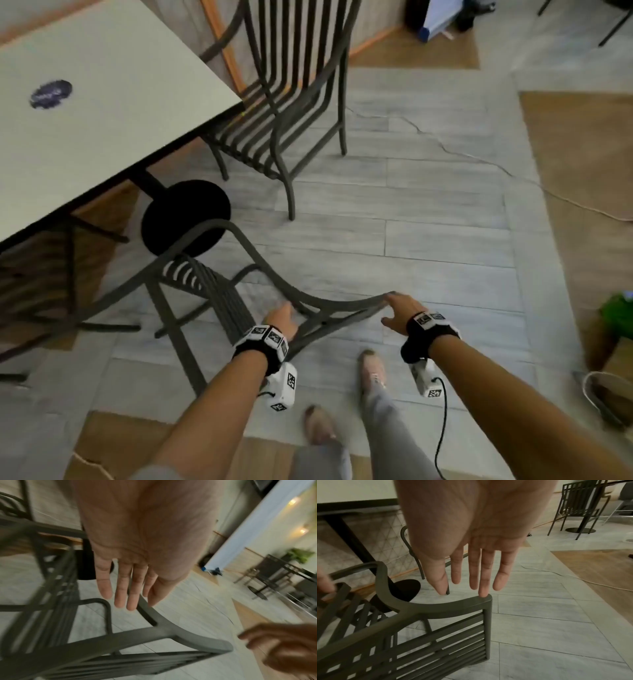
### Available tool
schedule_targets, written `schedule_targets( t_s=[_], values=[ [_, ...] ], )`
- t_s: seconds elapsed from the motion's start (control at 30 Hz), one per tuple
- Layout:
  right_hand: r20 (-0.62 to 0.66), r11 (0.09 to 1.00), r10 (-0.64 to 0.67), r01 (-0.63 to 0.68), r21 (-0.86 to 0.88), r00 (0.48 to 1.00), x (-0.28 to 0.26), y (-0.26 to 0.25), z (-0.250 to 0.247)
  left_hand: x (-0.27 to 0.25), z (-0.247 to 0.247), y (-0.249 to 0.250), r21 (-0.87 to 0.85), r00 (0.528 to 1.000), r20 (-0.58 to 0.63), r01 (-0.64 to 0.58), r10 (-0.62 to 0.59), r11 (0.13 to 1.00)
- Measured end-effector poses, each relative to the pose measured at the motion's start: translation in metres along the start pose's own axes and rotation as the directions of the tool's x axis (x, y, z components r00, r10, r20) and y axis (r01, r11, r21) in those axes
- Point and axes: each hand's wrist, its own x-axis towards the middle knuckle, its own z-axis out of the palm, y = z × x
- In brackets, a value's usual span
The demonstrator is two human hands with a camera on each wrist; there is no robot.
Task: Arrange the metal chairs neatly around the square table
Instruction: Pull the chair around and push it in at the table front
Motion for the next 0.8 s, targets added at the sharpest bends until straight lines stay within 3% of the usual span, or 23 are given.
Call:
schedule_targets(
  t_s=[0.2,0.37,0.6,0.8],
  values=[
    [0.011,1.000,0.004,-0.004,-0.012,1.000,0.057,0.038,0.011,0.073,0.057,0.109,0.051,0.982,0.019,-0.188,0.187,0.981],
    [0.023,0.994,0.018,-0.021,0.106,1.000,0.093,0.064,0.026,0.105,0.111,0.162,0.005,0.963,0.153,-0.224,0.220,0.975],
    [-0.001,0.970,-0.036,0.035,0.239,0.999,0.106,0.074,0.033,0.123,0.121,0.172,-0.005,0.963,0.211,-0.172,0.169,0.985],
    [-0.015,0.958,-0.043,0.046,0.282,0.999,0.089,0.061,0.012,0.082,0.076,0.164,-0.083,0.988,0.083,-0.121,0.127,0.989]
  ],
)
